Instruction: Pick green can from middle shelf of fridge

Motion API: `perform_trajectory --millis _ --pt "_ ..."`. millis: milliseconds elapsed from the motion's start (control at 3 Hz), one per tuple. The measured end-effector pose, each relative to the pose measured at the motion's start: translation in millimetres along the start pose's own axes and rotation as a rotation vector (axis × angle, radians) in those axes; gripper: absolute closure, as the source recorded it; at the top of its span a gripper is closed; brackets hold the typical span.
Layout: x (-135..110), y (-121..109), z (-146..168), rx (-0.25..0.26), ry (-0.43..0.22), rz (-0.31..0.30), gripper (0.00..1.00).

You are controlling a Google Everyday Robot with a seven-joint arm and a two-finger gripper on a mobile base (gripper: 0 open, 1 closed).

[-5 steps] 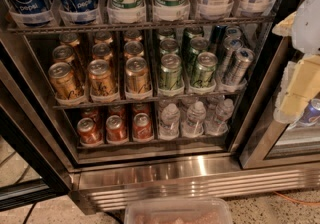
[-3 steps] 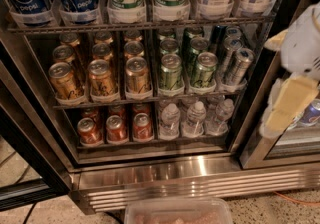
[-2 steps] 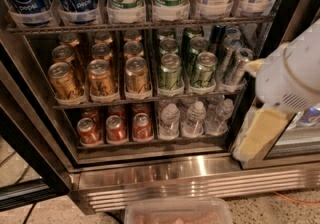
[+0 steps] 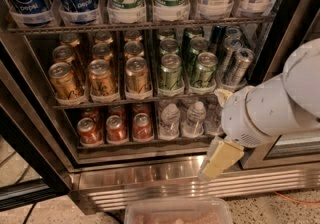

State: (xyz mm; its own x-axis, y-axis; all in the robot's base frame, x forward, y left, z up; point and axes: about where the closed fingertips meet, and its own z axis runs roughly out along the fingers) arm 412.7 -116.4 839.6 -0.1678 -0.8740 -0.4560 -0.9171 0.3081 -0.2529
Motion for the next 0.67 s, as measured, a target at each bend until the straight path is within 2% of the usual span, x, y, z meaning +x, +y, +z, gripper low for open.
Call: perform_trajectory --millis 333,667 --pt "0.0 0.0 0.0 0.000 0.000 0.000 0.00" --pt "-0.4 2.1 10.6 0.041 -0.011 0.011 0.00"
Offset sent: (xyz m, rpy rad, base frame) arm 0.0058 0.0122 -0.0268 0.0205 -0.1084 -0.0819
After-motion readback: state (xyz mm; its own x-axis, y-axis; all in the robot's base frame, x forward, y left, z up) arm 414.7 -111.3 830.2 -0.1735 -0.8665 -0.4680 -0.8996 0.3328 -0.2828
